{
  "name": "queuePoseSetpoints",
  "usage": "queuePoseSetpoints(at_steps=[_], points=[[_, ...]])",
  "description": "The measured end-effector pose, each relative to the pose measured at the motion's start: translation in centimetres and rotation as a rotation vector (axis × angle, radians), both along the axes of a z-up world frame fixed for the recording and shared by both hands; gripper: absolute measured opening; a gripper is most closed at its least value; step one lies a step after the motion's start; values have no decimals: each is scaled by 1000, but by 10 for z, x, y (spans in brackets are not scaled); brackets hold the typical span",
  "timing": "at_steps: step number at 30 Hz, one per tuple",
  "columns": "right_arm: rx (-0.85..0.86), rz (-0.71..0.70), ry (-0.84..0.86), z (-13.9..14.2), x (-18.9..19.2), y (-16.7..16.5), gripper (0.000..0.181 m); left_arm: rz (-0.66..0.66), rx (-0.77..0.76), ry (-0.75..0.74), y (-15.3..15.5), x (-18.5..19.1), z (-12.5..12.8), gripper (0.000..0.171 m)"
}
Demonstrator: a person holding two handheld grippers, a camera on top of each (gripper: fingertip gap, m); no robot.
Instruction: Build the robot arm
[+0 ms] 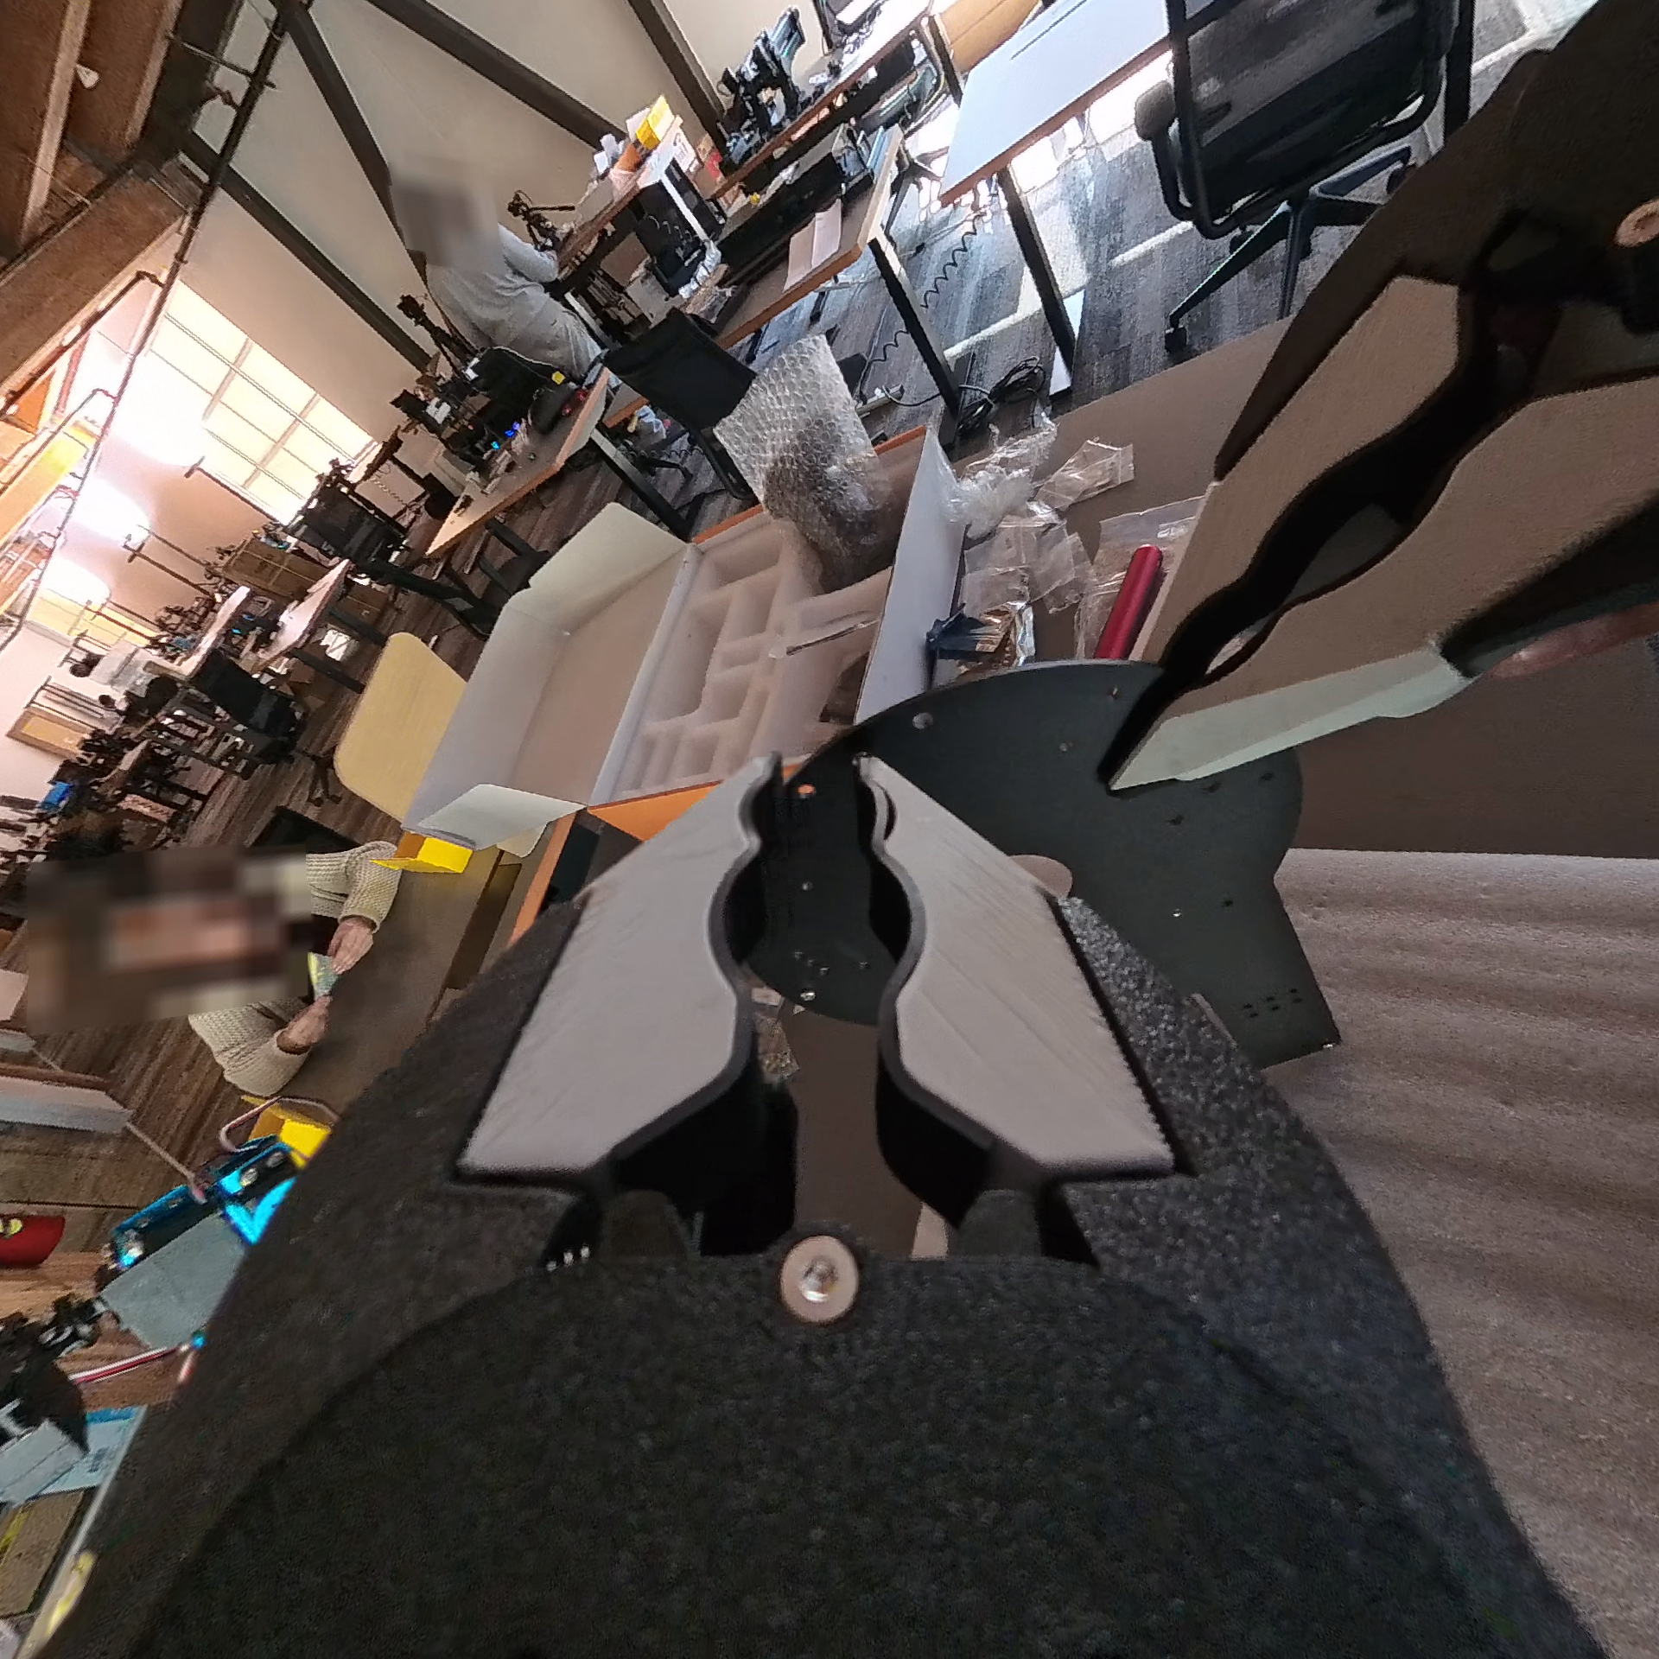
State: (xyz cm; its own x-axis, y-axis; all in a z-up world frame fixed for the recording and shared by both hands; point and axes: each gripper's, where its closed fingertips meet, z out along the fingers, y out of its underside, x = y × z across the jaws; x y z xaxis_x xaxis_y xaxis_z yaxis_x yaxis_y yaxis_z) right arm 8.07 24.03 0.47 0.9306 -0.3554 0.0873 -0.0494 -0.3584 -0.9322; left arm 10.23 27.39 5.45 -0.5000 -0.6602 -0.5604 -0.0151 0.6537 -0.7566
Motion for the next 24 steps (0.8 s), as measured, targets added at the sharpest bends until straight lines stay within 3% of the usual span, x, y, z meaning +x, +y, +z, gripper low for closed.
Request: queuePoseSetpoints(at_steps=[4, 9, 12, 16, 21, 24], points=[[0, 4, -6, 0, -2, 1, 2, 15, -13, -3, 8, 2, 4, 32], [7, 9, -5, 0, -4, 1, 1, -97, -16, 103, 6, 2, 0, 33], [15, 34, 2, 0, -8, 2, 2, -223, -25, 247, 1, -1, -11, 44], [3, 50, -12, 0, -11, 5, 1, -359, -58, 469, -5, -6, -25, 46], [12, 54, 10, 0, -8, 2, 1, -432, -17, 592, -2, -15, -29, 51], [15, 59, 11, 0, -9, 3, 1, -450, -2, 648, -1, -15, -30, 45]])
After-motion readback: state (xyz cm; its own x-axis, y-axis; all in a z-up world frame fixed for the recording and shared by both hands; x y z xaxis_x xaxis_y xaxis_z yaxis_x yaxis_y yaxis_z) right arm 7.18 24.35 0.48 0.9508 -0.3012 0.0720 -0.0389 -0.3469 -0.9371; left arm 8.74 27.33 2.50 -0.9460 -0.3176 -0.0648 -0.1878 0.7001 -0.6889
